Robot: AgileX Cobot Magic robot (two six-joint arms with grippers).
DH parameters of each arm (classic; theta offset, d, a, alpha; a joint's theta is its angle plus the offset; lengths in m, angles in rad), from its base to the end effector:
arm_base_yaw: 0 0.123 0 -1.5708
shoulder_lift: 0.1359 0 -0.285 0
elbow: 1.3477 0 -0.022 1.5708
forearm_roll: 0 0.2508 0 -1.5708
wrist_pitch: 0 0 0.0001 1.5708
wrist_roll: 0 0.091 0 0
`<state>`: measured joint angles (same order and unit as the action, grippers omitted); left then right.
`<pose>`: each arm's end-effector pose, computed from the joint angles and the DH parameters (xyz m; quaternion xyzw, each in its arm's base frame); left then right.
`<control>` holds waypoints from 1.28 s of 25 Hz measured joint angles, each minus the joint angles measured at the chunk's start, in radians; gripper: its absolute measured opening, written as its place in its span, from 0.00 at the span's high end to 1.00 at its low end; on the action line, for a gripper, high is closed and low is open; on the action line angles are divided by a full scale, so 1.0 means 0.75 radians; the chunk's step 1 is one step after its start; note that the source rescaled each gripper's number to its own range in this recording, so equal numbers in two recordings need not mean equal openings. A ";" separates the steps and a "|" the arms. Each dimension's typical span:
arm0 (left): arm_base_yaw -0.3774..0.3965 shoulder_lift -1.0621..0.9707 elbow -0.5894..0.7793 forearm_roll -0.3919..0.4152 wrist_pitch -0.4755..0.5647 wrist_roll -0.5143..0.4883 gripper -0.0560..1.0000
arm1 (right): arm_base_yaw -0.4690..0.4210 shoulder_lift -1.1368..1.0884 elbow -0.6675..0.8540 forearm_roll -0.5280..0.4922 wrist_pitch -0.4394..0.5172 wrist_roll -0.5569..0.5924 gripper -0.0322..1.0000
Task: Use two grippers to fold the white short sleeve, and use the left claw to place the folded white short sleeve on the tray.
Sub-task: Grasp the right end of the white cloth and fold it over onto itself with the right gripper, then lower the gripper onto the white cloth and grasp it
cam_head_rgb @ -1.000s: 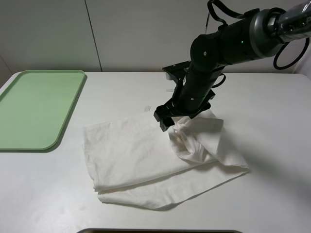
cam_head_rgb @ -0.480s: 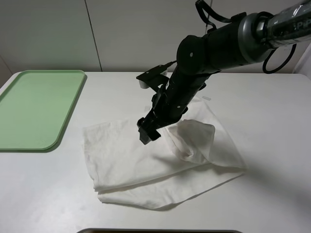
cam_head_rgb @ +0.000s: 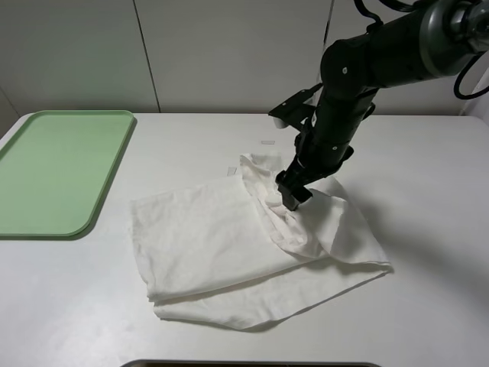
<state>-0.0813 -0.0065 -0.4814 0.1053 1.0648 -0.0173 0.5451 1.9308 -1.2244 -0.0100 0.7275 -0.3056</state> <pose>-0.0034 0.0087 0.2721 0.0256 0.8559 0.0272 0.5159 0.3190 0.1927 0.1573 -0.4131 0.9038 0.0097 0.1115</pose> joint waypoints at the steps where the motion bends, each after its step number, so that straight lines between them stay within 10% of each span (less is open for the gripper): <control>1: 0.000 0.000 0.000 0.001 0.000 0.000 0.03 | -0.029 0.000 0.000 -0.010 0.031 0.008 0.04; 8: 0.000 0.000 0.000 0.001 0.000 0.000 0.03 | -0.091 0.000 0.074 0.170 0.107 0.016 0.04; 19: 0.000 0.000 0.000 0.001 0.000 0.000 0.03 | 0.202 -0.037 0.086 0.660 0.158 -0.018 0.04; 32: 0.000 0.000 0.000 0.001 0.000 0.000 0.03 | -0.035 -0.677 0.258 0.137 0.192 0.265 0.05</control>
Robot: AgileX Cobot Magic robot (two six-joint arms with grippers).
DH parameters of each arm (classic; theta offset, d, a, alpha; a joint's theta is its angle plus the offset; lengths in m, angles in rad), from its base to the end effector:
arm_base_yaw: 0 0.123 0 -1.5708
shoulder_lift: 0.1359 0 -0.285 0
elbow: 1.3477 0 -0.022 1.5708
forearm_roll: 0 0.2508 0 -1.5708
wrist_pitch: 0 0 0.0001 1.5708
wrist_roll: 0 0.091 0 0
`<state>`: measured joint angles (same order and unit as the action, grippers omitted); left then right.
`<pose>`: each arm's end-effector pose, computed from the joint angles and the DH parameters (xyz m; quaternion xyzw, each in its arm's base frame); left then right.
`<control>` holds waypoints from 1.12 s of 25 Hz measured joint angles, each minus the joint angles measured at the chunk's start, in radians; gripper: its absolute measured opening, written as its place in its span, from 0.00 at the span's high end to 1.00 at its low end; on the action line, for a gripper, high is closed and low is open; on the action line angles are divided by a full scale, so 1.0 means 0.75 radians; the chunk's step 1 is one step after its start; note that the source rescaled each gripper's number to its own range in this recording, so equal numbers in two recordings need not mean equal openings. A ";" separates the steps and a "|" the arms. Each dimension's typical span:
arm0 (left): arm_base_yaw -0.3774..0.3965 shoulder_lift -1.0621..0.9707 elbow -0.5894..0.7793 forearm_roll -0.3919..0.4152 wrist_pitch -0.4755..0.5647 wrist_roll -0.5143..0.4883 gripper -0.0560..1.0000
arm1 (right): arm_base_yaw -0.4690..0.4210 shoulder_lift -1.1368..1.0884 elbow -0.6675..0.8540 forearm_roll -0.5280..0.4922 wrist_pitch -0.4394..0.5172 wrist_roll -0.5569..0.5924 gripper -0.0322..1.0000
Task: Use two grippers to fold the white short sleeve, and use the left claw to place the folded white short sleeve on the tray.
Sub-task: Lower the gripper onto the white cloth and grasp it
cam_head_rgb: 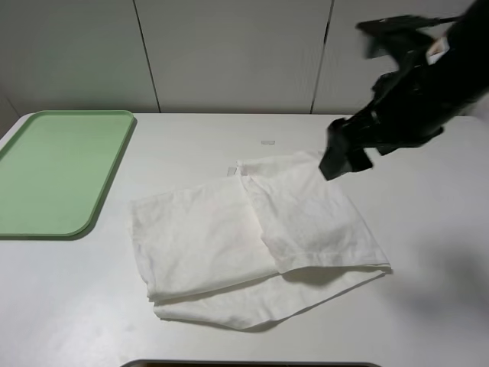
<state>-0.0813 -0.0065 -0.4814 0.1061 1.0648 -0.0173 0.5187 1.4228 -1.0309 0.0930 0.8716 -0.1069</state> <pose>-0.0034 0.0087 0.2721 0.0256 0.8558 0.0276 0.5159 0.2377 0.1431 0.2700 -0.2802 0.9389 0.0799 0.1833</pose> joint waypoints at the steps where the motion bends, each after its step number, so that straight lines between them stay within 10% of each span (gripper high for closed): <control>1: 0.000 0.000 0.000 0.000 0.000 0.000 0.03 | -0.039 -0.083 0.031 0.000 0.001 0.005 0.05; 9: 0.000 0.000 0.000 0.000 0.000 0.000 0.03 | -0.296 -0.787 0.168 0.008 0.064 -0.038 0.05; 28: 0.000 0.000 0.000 0.000 0.000 0.000 0.03 | -0.301 -1.556 0.169 -0.015 0.150 -0.030 0.00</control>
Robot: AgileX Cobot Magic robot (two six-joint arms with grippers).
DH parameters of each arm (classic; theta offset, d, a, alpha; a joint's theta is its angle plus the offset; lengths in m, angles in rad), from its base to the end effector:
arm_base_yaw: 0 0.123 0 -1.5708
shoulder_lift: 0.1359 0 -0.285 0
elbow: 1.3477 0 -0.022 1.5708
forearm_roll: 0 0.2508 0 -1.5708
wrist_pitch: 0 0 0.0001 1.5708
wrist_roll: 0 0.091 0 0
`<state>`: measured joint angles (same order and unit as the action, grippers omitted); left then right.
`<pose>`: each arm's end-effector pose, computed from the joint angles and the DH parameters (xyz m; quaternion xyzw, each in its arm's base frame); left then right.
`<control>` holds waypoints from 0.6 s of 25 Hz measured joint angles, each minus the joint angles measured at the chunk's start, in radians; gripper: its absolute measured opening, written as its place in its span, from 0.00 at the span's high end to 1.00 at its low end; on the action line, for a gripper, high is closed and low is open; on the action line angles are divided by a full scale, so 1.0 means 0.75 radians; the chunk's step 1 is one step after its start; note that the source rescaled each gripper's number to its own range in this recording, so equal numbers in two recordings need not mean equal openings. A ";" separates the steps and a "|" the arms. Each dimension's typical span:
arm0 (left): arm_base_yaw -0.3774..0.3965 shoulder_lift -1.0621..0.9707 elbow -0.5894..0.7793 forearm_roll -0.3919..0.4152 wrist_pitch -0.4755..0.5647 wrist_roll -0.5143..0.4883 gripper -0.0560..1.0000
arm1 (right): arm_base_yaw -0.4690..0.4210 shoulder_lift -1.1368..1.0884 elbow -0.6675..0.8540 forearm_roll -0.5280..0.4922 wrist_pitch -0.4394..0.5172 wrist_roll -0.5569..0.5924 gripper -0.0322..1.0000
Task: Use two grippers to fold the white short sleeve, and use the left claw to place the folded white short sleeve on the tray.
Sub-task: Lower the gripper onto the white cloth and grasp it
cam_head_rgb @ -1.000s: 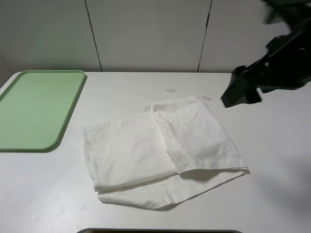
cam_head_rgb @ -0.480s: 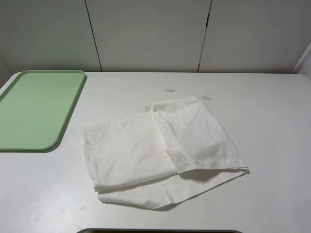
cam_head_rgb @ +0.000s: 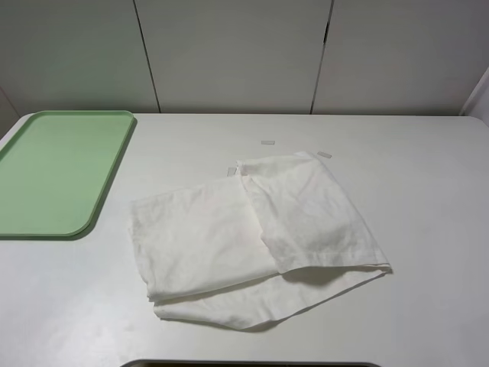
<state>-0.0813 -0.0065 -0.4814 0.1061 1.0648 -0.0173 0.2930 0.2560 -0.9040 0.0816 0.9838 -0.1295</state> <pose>-0.0034 0.0087 0.2721 0.0256 0.8558 0.0276 0.5159 -0.0057 0.0047 0.3941 -0.1683 0.7705 0.0906 0.6081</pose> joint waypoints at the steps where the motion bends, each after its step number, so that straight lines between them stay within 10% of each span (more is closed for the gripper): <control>1: 0.000 0.000 0.000 0.000 0.000 0.000 0.03 | 0.000 -0.030 0.005 0.000 0.019 0.000 0.00; 15: 0.000 0.000 0.000 0.000 0.000 0.000 0.03 | 0.001 -0.349 0.452 0.009 -0.058 -0.086 0.00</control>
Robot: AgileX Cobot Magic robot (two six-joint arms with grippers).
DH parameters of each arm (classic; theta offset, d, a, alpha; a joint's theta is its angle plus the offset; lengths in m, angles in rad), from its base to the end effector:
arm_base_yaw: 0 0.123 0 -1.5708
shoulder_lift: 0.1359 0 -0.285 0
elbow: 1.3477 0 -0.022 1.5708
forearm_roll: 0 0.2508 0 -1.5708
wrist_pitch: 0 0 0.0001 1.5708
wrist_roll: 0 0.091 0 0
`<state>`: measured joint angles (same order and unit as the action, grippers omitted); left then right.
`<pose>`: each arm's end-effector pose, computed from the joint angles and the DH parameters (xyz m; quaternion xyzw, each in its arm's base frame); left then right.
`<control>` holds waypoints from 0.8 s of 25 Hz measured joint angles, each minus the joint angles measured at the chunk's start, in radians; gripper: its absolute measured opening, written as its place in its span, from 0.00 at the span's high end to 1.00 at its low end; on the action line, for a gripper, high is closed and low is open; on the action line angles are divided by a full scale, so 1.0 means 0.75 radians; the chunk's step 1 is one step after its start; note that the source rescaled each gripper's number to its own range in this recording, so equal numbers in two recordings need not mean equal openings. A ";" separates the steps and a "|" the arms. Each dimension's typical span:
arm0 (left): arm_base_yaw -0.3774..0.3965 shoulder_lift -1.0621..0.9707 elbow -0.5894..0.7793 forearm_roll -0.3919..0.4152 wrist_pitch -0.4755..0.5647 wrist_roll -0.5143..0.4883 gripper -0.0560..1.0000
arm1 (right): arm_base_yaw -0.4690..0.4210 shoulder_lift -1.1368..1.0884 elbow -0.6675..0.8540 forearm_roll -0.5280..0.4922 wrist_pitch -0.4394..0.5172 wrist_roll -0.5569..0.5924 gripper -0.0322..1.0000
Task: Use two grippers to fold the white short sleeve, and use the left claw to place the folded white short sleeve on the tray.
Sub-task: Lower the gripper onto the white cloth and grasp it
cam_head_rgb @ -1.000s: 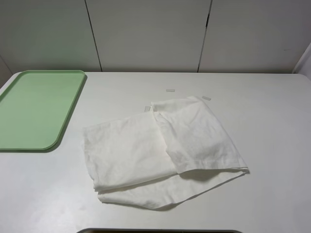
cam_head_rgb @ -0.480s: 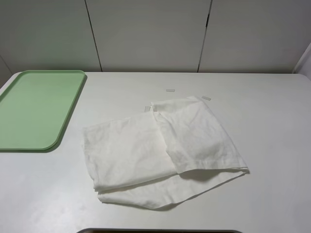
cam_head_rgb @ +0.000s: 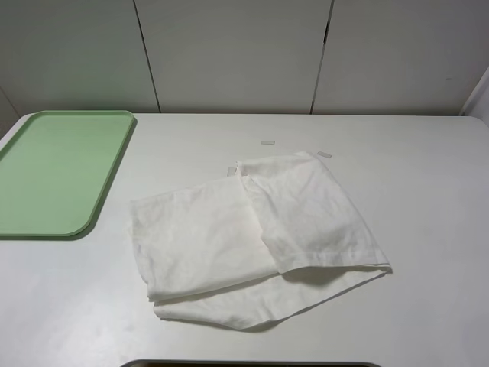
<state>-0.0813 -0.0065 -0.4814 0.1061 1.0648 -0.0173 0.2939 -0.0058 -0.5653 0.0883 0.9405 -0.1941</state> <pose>-0.0034 0.0087 0.2721 0.0256 0.8558 0.0276 0.5159 -0.0119 0.0032 0.3056 -0.1936 0.7749 0.0740 0.5971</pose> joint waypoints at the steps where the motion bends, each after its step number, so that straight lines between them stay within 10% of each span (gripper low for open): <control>1: 0.000 0.000 0.000 0.000 0.000 0.000 0.03 | 0.000 0.000 0.016 0.001 0.000 -0.002 0.00; 20: 0.000 0.000 0.000 0.003 0.000 0.000 0.03 | 0.000 0.000 0.087 -0.004 0.118 -0.004 0.00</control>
<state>-0.0813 -0.0065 -0.4814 0.1082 1.0648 -0.0173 0.2939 -0.0058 -0.5003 0.0855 1.0289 -0.1974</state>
